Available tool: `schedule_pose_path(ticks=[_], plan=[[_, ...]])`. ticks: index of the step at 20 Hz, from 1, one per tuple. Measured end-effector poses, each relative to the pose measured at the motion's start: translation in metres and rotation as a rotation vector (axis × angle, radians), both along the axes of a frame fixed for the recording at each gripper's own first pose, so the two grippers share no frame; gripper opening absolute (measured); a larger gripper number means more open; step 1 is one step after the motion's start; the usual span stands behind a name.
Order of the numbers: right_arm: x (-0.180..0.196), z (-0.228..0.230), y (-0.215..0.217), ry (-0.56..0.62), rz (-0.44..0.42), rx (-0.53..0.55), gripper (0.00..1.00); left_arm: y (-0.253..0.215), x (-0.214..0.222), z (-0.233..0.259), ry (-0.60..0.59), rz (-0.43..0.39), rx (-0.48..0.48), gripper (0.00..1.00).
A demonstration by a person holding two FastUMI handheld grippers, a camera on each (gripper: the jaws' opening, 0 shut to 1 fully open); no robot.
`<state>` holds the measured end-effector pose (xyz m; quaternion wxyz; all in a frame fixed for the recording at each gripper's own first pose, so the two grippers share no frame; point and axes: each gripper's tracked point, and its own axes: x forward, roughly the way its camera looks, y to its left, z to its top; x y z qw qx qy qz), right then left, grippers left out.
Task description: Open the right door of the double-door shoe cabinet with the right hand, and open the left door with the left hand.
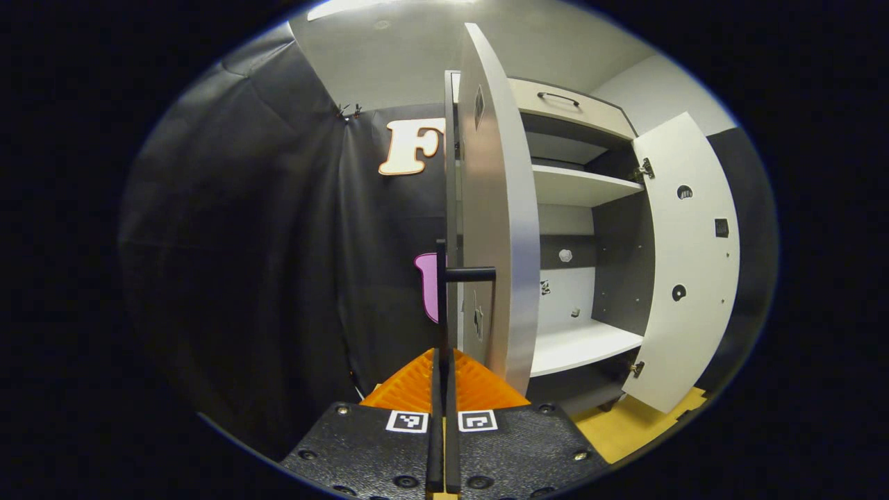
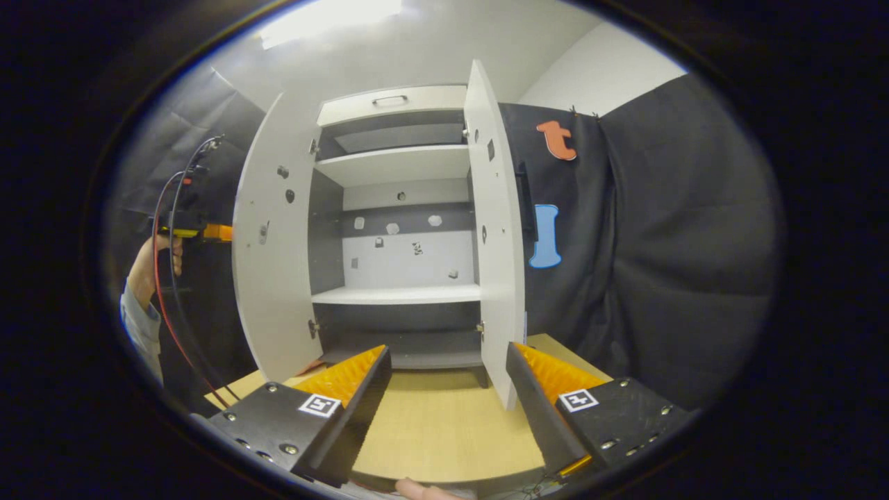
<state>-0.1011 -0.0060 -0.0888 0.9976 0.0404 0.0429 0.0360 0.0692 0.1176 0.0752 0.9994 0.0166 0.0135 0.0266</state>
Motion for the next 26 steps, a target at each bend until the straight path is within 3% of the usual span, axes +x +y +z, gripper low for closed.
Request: schedule_pose_path(ticks=[1,3,7,9,10,11,12,16,17,18,19,22,23,24,26], plan=[[0.001,-0.001,0.0,0.004,0.0,0.001,0.98,-0.001,0.0,0.0,0.0,0.003,-0.001,0.0],[0.0,-0.002,-0.001,0.004,0.002,-0.003,0.94,-0.002,-0.004,-0.002,0.002,0.004,-0.01,0.02],[0.001,0.0,-0.004,0.002,0.008,-0.01,0.94,-0.003,-0.019,0.002,-0.025,0.014,-0.021,0.14],[0.005,0.002,-0.014,0.0,-0.021,-0.011,0.98,0.003,-0.031,-0.001,-0.031,0.053,0.005,0.36],[0.006,0.003,-0.018,-0.001,-0.033,-0.012,0.98,0.005,-0.038,-0.002,-0.036,0.067,0.017,0.52],[0.007,0.005,-0.021,-0.002,-0.043,-0.008,0.98,0.006,-0.044,-0.001,-0.038,0.08,0.028,0.55],[0.008,0.007,-0.023,-0.005,-0.049,0.0,0.98,0.006,-0.052,-0.003,-0.039,0.089,0.029,0.72],[0.009,0.026,-0.024,-0.036,-0.057,0.005,0.94,0.008,-0.081,-0.013,-0.026,0.171,0.062,0.96],[0.01,0.032,-0.023,-0.049,-0.053,-0.004,0.98,0.0,-0.088,-0.012,-0.041,0.17,0.056,0.95],[0.01,0.039,-0.021,-0.061,-0.051,-0.013,0.94,-0.01,-0.093,-0.014,-0.048,0.158,0.039,0.95],[0.011,0.045,-0.019,-0.073,-0.048,-0.024,0.98,-0.018,-0.098,-0.02,-0.045,0.143,0.02,0.95],[0.016,0.059,-0.013,-0.096,-0.042,-0.031,0.98,-0.038,-0.109,-0.037,-0.028,0.118,0.007,0.94],[0.015,0.062,-0.01,-0.1,-0.036,-0.03,0.94,-0.045,-0.111,-0.04,-0.028,0.112,0.003,0.94],[0.015,0.064,-0.007,-0.105,-0.031,-0.026,0.98,-0.053,-0.112,-0.043,-0.025,0.097,-0.011,0.95],[0.015,0.066,-0.002,-0.11,-0.021,-0.017,0.98,-0.072,-0.115,-0.049,-0.027,0.061,-0.038,0.95]])
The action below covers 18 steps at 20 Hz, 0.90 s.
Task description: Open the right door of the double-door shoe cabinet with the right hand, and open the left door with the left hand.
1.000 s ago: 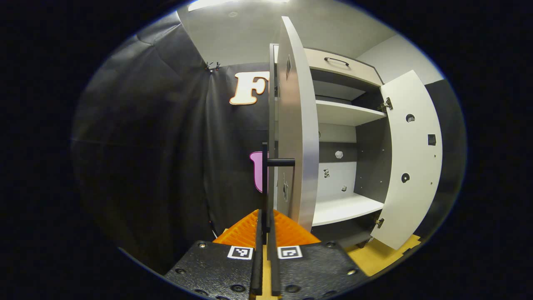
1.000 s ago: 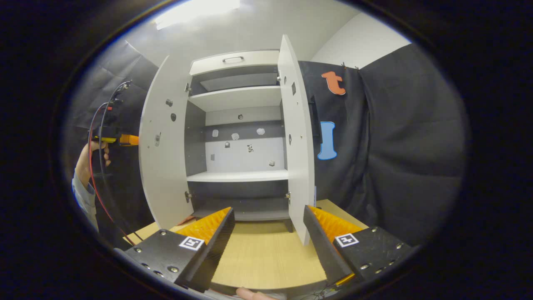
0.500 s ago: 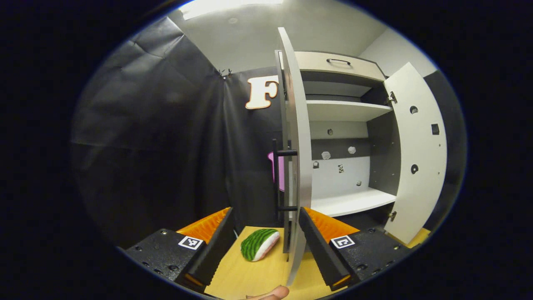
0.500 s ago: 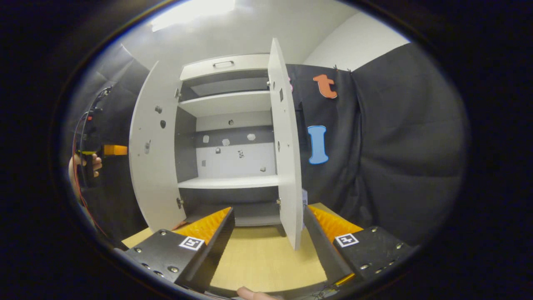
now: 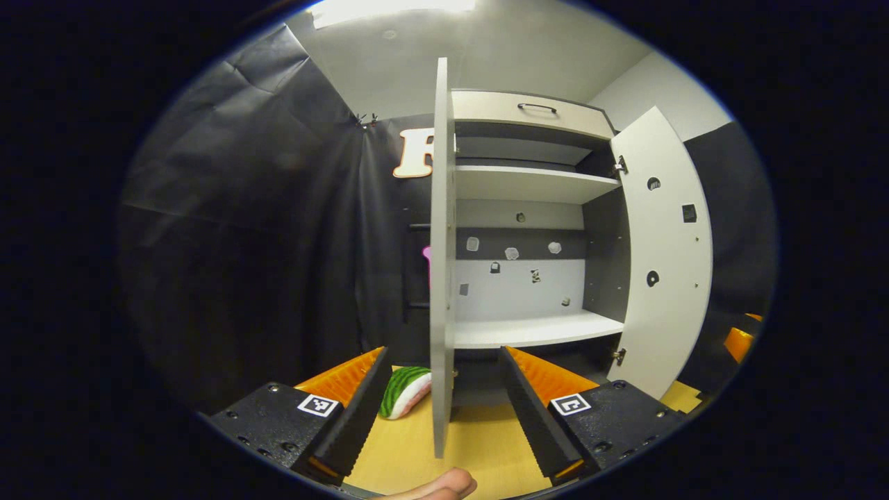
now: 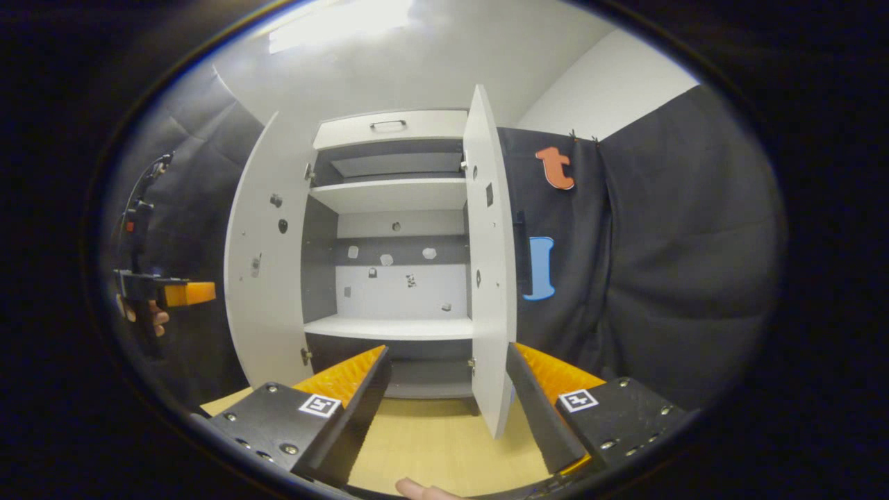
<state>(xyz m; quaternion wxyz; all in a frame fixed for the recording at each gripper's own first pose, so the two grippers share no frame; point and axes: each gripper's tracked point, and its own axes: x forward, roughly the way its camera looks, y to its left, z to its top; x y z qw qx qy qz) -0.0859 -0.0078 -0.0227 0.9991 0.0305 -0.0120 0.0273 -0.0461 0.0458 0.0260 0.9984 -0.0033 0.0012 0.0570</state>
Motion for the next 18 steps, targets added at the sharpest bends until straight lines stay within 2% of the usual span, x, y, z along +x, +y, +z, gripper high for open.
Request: schedule_pose_path(ticks=[1,2,3,4,6,7,8,10,11,14,18], plan=[[0.0,0.0,0.003,-0.001,0.006,0.002,0.98,-0.008,-0.002,-0.004,0.0,-0.016,-0.013,0.95],[0.0,0.001,0.004,-0.002,0.009,0.006,0.94,-0.015,-0.005,-0.008,0.001,-0.03,-0.018,0.95],[-0.001,0.001,0.007,-0.002,0.014,0.007,0.98,-0.022,-0.008,-0.012,0.008,-0.042,-0.023,0.95],[0.001,0.001,0.01,-0.001,0.018,0.006,0.94,-0.03,-0.01,-0.015,0.01,-0.053,-0.026,0.95],[0.003,0.001,0.015,0.002,0.026,0.006,0.94,-0.046,-0.015,-0.021,0.011,-0.073,-0.02,0.95],[0.005,0.0,0.017,0.006,0.03,0.005,0.98,-0.052,-0.018,-0.025,0.015,-0.079,-0.019,0.95],[0.006,0.0,0.018,0.009,0.032,0.008,0.94,-0.059,-0.02,-0.026,0.009,-0.084,-0.015,0.95],[0.01,-0.002,0.021,0.013,0.036,0.007,0.94,-0.069,-0.023,-0.031,0.0,-0.082,0.002,0.95],[0.011,-0.006,0.02,0.018,0.034,0.003,0.98,-0.074,-0.026,-0.034,-0.002,-0.079,0.008,0.95],[0.012,-0.017,0.013,0.041,0.012,-0.025,1.0,-0.095,-0.027,-0.039,0.002,-0.107,0.018,0.95],[0.002,-0.027,0.002,0.053,0.009,-0.009,0.98,-0.103,-0.027,-0.044,0.001,-0.108,0.001,0.97]])
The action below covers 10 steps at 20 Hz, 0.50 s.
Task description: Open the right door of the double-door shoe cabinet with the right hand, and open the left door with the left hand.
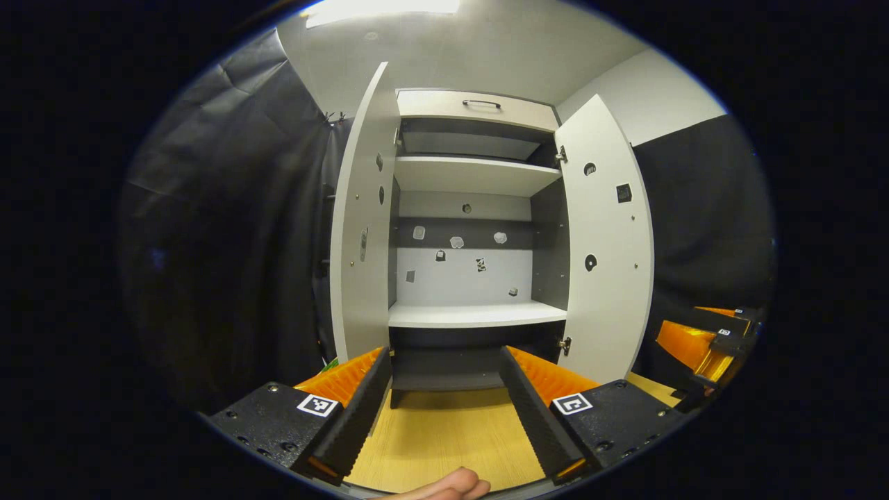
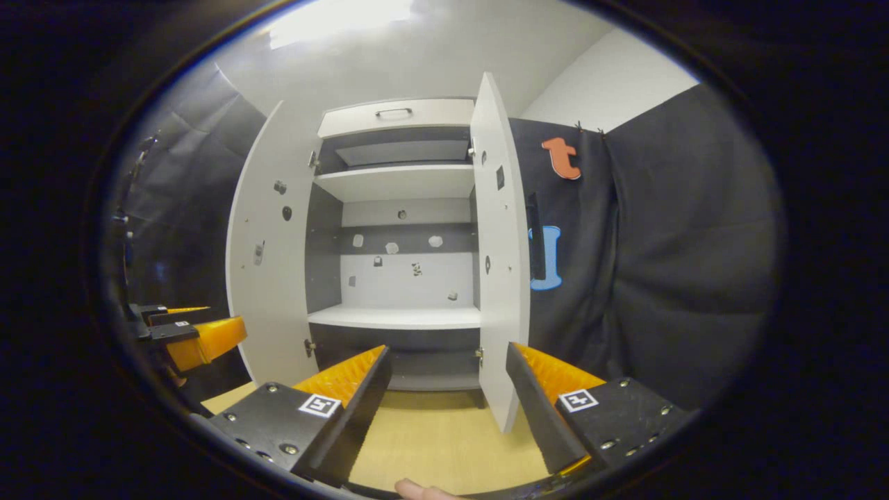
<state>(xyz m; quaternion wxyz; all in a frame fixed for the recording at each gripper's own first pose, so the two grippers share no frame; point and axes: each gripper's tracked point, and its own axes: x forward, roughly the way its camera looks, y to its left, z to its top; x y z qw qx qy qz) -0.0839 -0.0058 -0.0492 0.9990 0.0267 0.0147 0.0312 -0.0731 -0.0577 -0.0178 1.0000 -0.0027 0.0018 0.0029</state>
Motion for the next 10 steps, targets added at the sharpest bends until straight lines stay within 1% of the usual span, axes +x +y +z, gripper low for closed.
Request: schedule_pose_path(ticks=[3,4,5,6,7,8,9,10], plan=[[-0.007,0.001,-0.012,-0.014,-0.024,-0.008,0.98,-0.002,-0.002,0.0,-0.007,-0.004,0.004,0.97],[-0.009,0.003,-0.014,-0.022,-0.028,-0.007,0.93,-0.002,-0.002,0.001,-0.01,-0.004,0.009,0.96],[-0.011,0.005,-0.014,-0.029,-0.027,-0.006,0.98,-0.001,-0.002,0.001,-0.01,-0.002,0.013,0.96],[-0.014,0.006,-0.014,-0.036,-0.024,-0.003,0.98,0.0,-0.002,0.002,-0.011,0.001,0.015,0.96],[-0.015,0.009,-0.012,-0.041,-0.02,-0.001,0.94,-0.001,-0.002,0.004,-0.015,0.001,0.012,0.96],[-0.017,0.008,-0.011,-0.044,-0.016,-0.003,0.99,-0.001,-0.003,0.006,-0.019,-0.001,0.008,0.97],[-0.018,0.009,-0.01,-0.047,-0.013,-0.007,0.98,-0.001,-0.003,0.007,-0.021,-0.003,0.008,0.96],[-0.02,0.009,-0.009,-0.047,-0.011,-0.014,0.94,0.0,-0.004,0.008,-0.025,-0.003,0.009,0.96]])
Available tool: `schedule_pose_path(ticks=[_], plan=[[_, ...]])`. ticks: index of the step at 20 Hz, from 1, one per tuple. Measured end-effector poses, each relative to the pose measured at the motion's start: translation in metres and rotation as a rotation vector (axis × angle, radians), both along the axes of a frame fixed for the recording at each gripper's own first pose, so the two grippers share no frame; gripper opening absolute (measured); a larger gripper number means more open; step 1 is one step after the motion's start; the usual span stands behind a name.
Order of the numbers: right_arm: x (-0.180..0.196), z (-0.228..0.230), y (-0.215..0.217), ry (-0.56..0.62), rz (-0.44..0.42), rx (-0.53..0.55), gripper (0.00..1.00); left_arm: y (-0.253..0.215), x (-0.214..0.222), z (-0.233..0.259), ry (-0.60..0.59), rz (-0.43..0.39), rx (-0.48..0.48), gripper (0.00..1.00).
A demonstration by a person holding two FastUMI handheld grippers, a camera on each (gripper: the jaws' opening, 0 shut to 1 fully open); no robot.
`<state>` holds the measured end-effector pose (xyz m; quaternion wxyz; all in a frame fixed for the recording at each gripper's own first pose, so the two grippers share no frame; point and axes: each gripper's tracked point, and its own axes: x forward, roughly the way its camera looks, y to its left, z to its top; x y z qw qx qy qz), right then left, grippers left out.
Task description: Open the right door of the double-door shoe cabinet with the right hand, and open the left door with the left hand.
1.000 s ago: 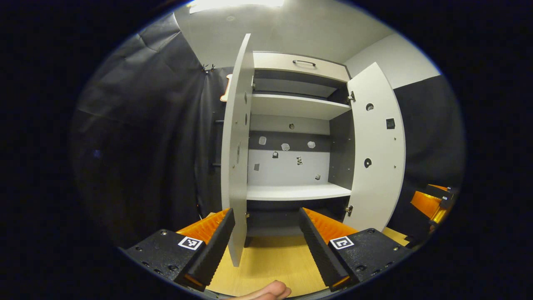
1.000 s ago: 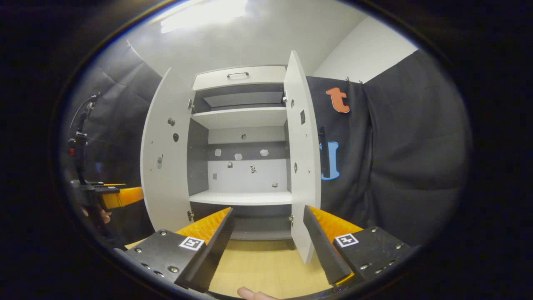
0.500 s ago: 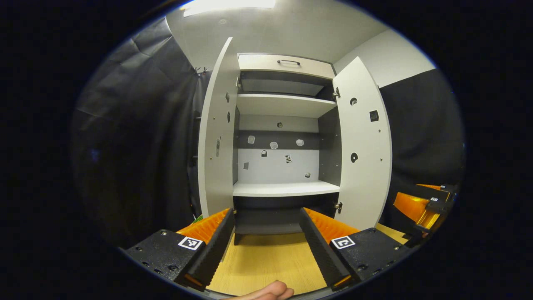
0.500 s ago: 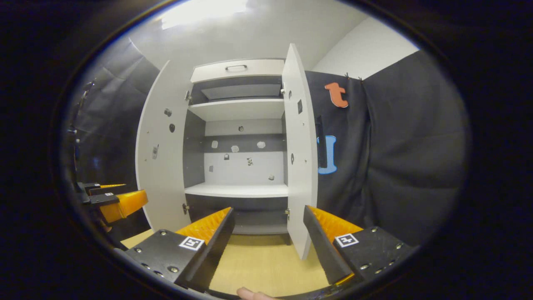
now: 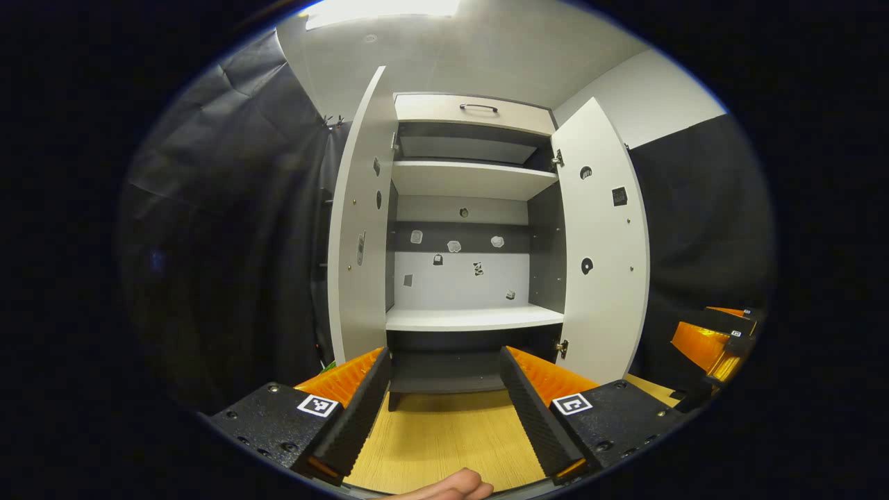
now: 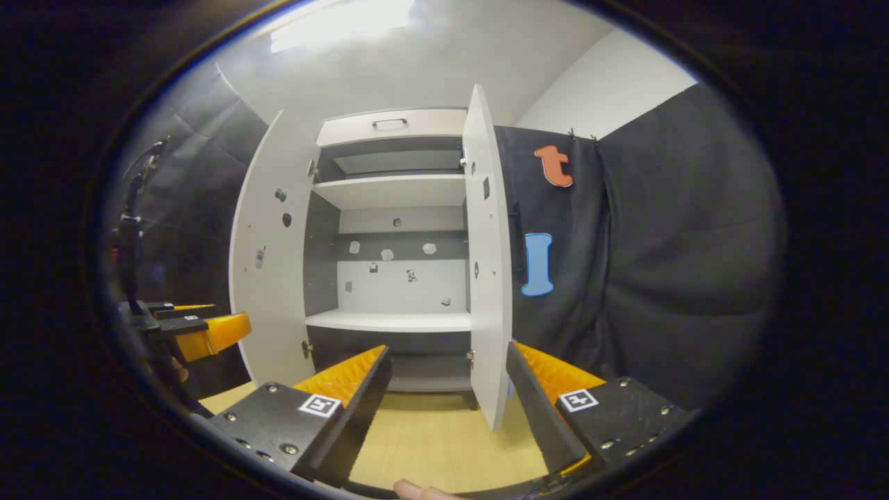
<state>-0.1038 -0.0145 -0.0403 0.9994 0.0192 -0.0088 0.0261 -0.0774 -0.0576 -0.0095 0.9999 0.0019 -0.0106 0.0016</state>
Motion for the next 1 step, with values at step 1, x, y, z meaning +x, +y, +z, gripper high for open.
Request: schedule_pose_path(ticks=[1], plan=[[-0.0011,0.002,0.0014,-0.004,0.003,-0.004,0.99,0.0006,-0.0016,0.0022,-0.004,-0.003,0.004,0.96]])
